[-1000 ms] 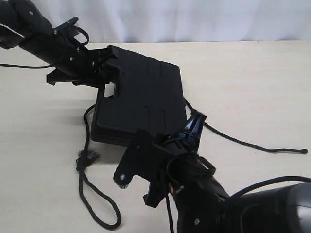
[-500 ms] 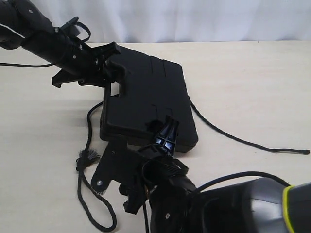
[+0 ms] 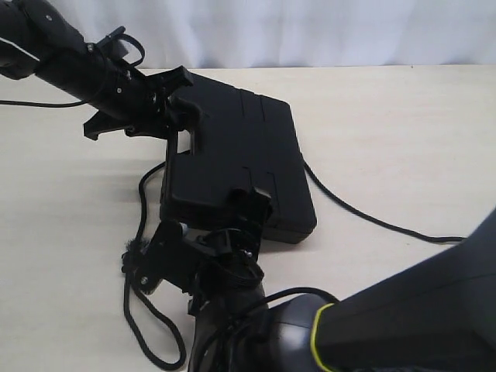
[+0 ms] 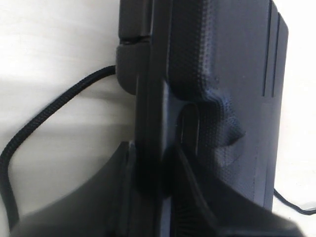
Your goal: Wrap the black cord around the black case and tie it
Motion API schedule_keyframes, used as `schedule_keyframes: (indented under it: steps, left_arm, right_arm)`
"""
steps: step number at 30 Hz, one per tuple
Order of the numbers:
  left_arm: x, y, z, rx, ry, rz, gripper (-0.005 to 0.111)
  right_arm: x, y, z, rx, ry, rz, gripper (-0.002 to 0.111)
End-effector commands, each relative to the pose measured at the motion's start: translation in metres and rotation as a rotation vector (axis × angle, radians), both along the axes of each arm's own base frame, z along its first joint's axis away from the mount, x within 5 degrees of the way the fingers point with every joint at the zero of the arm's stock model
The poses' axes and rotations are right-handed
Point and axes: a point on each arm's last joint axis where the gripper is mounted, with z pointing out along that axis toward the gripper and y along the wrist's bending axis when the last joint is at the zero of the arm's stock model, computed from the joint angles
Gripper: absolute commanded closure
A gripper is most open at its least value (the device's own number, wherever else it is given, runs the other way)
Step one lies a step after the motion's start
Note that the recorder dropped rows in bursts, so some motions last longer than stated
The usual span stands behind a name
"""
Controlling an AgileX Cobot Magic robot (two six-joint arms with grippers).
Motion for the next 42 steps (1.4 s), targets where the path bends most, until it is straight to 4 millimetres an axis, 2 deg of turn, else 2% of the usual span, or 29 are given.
schedule_keyframes:
  steps: [1, 5, 10, 12, 14, 16, 18, 20, 24, 34, 36, 39, 42]
  left_arm:
    - [0.001, -0.002, 0.011, -0.050, -0.029, 0.048, 0.106]
    - [0.000, -0.003, 0.011, -0.053, -0.017, 0.040, 0.106]
    - [0.000, -0.003, 0.011, -0.053, -0.017, 0.040, 0.106]
    - [0.000, -0.003, 0.011, -0.053, -0.017, 0.040, 0.106]
    - [0.000, -0.002, 0.011, -0.052, -0.021, 0.042, 0.106]
    - [0.001, -0.002, 0.011, -0.052, -0.022, 0.043, 0.106]
    - [0.001, -0.002, 0.011, -0.052, -0.022, 0.043, 0.106]
    - [0.001, -0.002, 0.011, -0.052, -0.022, 0.043, 0.106]
    - [0.000, -0.002, 0.011, -0.020, -0.044, -0.006, 0.106]
    - [-0.005, -0.005, 0.010, 0.105, -0.157, -0.332, 0.104]
    - [-0.005, -0.006, 0.014, 0.147, -0.193, -0.425, 0.096]
    - [-0.004, -0.005, 0.020, 0.212, -0.213, -0.527, 0.077]
    - [0.000, -0.004, 0.033, 0.259, -0.223, -0.602, 0.063]
  right_arm:
    - [0.007, 0.006, -0.006, -0.007, -0.046, -0.032, 0.018]
    - [0.017, 0.004, -0.006, -0.010, -0.101, -0.085, 0.018]
    - [0.035, -0.008, -0.004, -0.009, -0.116, -0.153, 0.018]
    - [0.041, -0.013, -0.004, -0.010, -0.114, -0.173, 0.025]
    - [0.045, -0.016, -0.004, -0.011, -0.114, -0.186, 0.039]
    - [0.045, -0.016, -0.004, -0.022, -0.116, -0.182, 0.059]
    - [0.044, -0.016, -0.004, -0.047, -0.116, -0.169, 0.085]
    - [0.044, -0.016, -0.004, -0.055, -0.116, -0.166, 0.104]
    - [0.044, -0.016, -0.004, -0.055, -0.116, -0.166, 0.104]
    - [0.044, -0.015, -0.004, 0.018, -0.112, -0.195, 0.104]
    - [0.044, -0.015, -0.004, 0.019, -0.109, -0.193, 0.104]
    - [0.044, -0.015, -0.005, 0.019, -0.107, -0.192, 0.104]
    - [0.044, -0.015, -0.005, 0.019, -0.107, -0.192, 0.104]
